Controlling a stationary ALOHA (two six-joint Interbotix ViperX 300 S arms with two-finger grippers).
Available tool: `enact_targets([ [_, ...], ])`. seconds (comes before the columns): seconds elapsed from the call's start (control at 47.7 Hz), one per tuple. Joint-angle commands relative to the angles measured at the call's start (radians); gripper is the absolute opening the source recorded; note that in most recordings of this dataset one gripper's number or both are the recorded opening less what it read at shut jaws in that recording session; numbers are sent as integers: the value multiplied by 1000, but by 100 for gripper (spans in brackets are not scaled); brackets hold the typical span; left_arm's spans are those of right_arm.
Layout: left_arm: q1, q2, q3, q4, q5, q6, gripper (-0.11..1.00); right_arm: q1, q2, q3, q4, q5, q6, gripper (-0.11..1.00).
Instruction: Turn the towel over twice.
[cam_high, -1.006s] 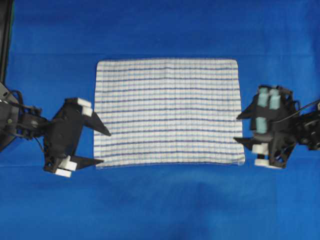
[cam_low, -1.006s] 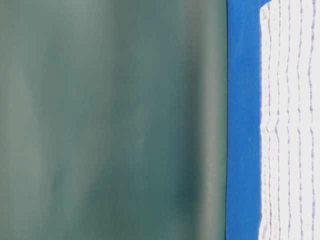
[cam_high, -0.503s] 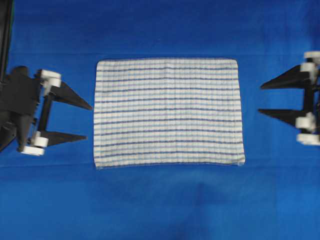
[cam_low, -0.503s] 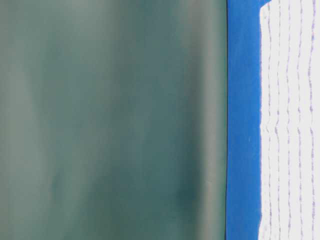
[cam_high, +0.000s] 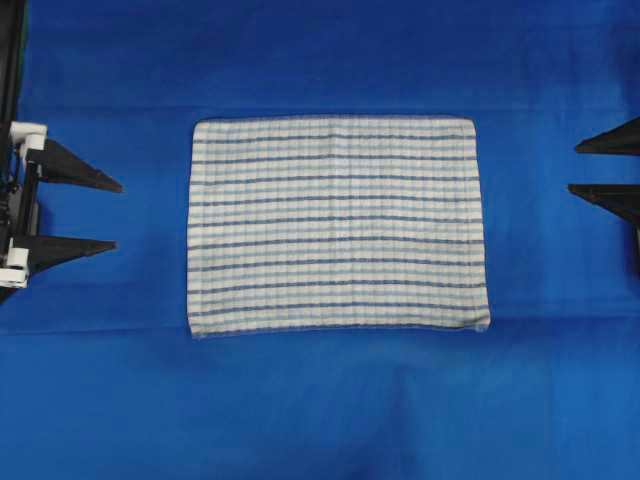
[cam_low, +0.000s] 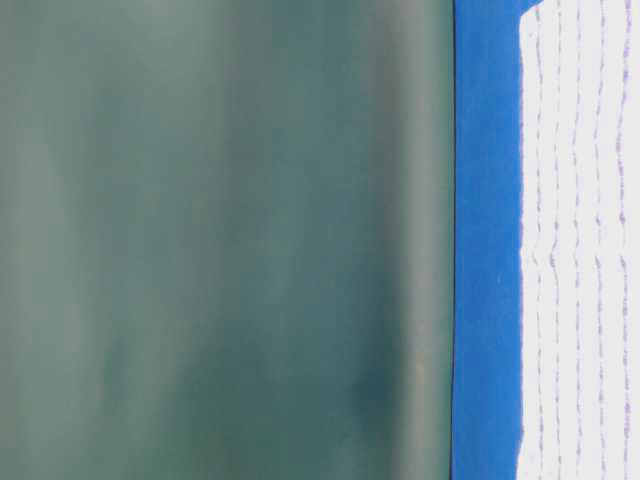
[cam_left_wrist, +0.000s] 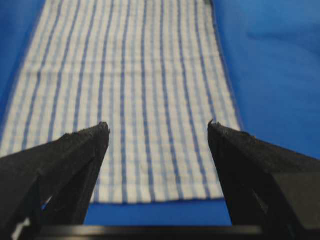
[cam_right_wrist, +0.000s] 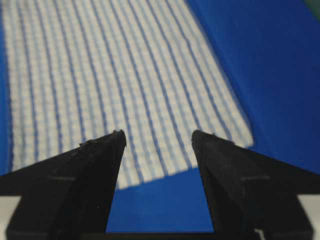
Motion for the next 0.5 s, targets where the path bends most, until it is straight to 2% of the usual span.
enact_targets([
  [0.0, 3, -15, 15, 0, -3, -2, 75, -5, -12, 28, -5, -41, 15, 61],
  [0.147, 3, -26, 43, 0, -5, -5, 75, -12, -15, 61, -8, -77, 49, 60],
  [0.482, 3, -35, 41, 0, -2, -5, 75, -15, -15, 61, -12, -74, 51, 59],
])
